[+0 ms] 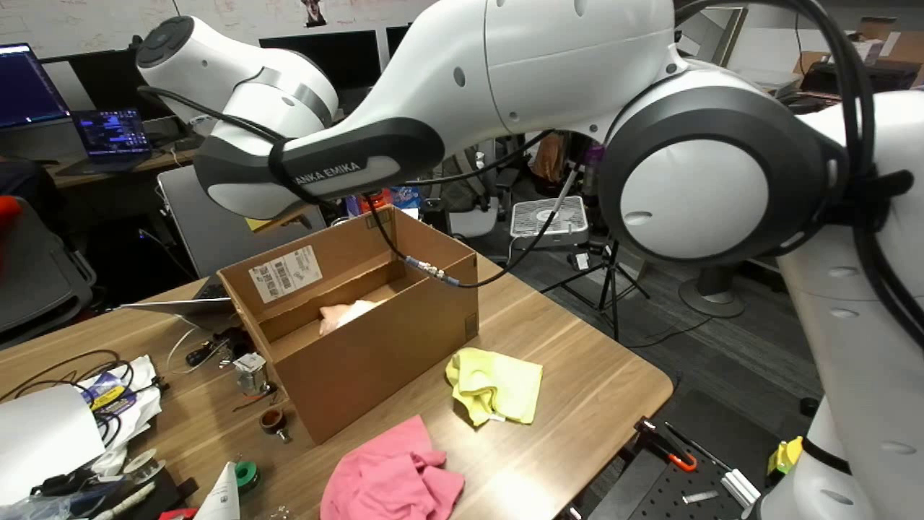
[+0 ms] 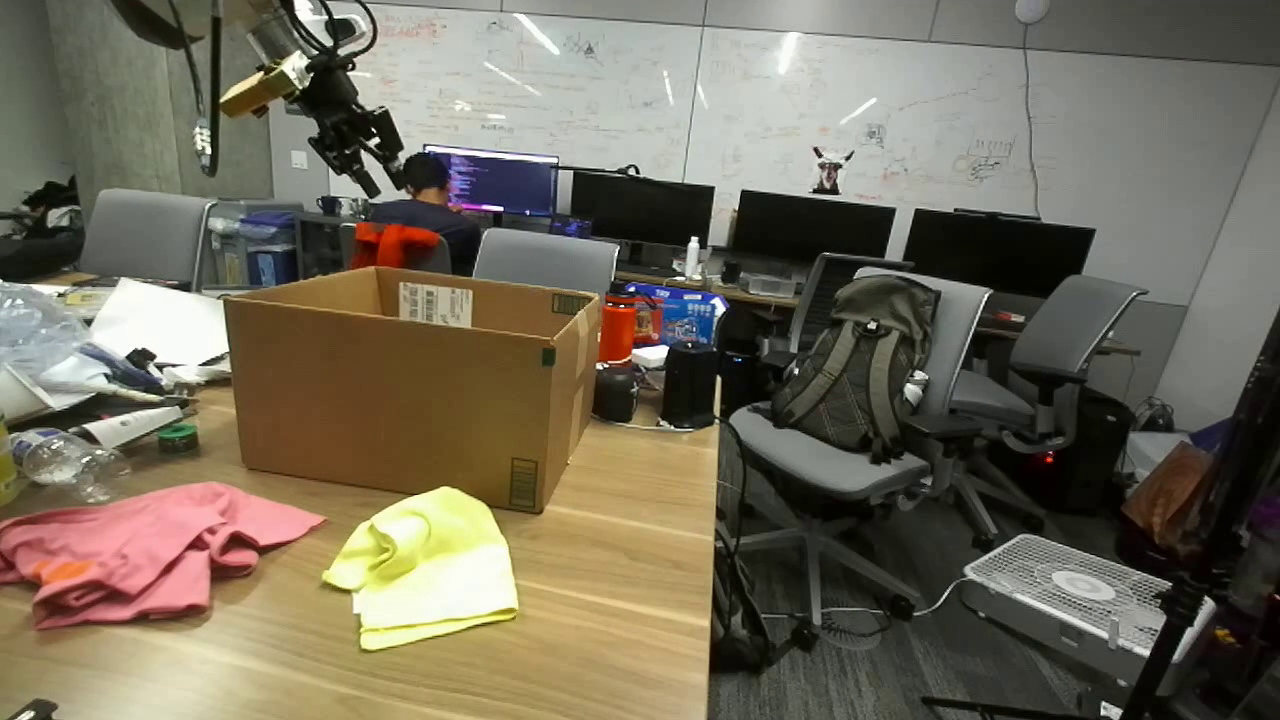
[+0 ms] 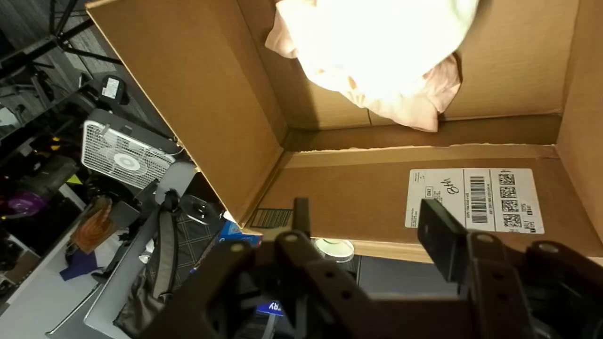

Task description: Put the peach shirt, the green and yellow towels and the pink shirt in the box respectively

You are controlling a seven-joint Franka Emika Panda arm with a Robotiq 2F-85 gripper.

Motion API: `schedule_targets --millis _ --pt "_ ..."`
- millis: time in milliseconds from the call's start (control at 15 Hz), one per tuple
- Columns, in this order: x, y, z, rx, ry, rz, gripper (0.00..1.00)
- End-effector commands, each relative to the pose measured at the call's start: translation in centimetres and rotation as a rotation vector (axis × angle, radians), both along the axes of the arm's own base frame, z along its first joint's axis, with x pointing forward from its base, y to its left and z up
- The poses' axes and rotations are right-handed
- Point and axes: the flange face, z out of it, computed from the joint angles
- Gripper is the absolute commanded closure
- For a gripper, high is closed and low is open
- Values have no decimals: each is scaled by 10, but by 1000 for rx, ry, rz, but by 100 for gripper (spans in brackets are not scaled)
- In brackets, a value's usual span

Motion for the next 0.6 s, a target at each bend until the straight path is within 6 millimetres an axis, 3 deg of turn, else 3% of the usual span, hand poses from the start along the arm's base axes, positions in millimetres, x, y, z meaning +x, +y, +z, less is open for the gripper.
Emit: schedule_targets --millis 0,133,533 --pt "1 -3 10 -1 13 2 5" --pt "-2 -5 8 -14 24 -5 0" --pt "-18 -12 7 -23 70 -42 0"
